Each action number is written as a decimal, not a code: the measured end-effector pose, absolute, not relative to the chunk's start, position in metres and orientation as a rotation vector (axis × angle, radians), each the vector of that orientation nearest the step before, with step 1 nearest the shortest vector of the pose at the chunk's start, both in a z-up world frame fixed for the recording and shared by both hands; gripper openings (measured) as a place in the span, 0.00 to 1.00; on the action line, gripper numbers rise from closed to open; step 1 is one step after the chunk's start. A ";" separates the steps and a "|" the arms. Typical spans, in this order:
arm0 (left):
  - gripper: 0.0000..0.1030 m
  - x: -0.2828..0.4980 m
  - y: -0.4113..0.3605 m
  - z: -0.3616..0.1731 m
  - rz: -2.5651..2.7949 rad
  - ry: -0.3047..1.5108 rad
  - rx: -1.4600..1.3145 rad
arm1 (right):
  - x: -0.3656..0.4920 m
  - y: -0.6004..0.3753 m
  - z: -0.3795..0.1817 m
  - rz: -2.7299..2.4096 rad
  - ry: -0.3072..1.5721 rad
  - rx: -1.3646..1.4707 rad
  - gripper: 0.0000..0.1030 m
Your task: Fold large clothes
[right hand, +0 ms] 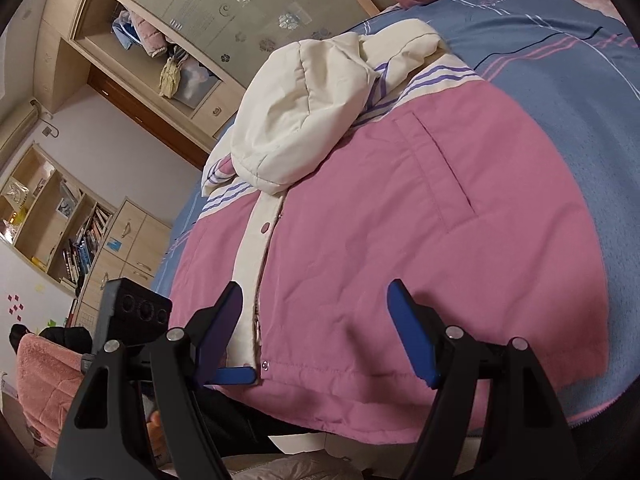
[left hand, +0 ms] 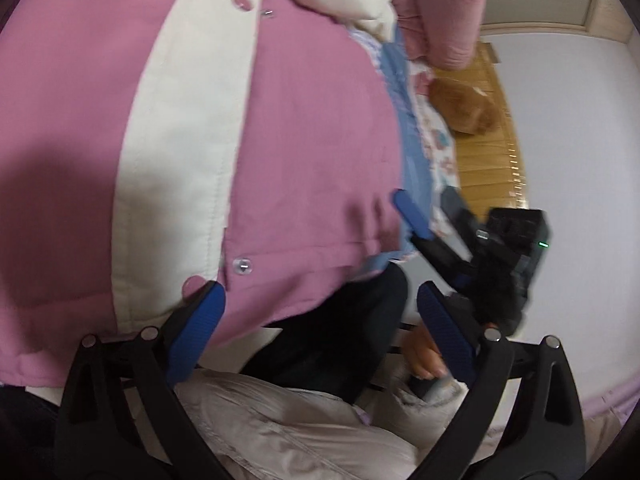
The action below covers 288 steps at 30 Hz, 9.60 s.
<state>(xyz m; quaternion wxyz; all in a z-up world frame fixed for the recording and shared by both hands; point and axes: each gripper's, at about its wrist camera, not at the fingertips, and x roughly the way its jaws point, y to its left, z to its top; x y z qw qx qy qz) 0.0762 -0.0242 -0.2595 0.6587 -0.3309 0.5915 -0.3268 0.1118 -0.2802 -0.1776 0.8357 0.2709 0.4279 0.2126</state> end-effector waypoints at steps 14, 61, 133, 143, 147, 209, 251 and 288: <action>0.55 0.080 -0.041 -0.258 -0.648 1.270 -0.708 | 0.091 -0.293 -0.179 0.410 0.893 0.569 0.73; 0.73 0.064 0.095 -0.234 -0.259 1.066 -0.575 | 0.120 -0.241 -0.222 0.436 1.024 0.492 0.78; 0.93 0.054 0.157 -0.208 -0.091 0.963 -0.404 | 0.315 0.112 -0.145 0.892 1.018 -0.170 0.63; 0.94 0.053 0.148 -0.224 -0.117 1.024 -0.390 | 0.376 0.124 -0.167 0.719 1.034 -0.071 0.43; 0.94 0.048 0.152 -0.208 -0.129 0.946 -0.391 | 0.329 0.114 -0.155 0.865 1.054 -0.143 0.43; 0.96 0.138 -0.146 -0.237 -0.610 1.113 -0.088 | 0.318 -0.269 -0.182 0.346 1.109 0.049 0.54; 0.98 0.030 0.184 -0.229 0.210 0.999 -0.308 | 0.104 -0.402 -0.193 0.159 1.001 0.535 0.74; 0.24 0.024 0.214 -0.214 -0.077 0.952 -0.538 | 0.070 -0.377 -0.177 0.397 0.944 0.737 0.23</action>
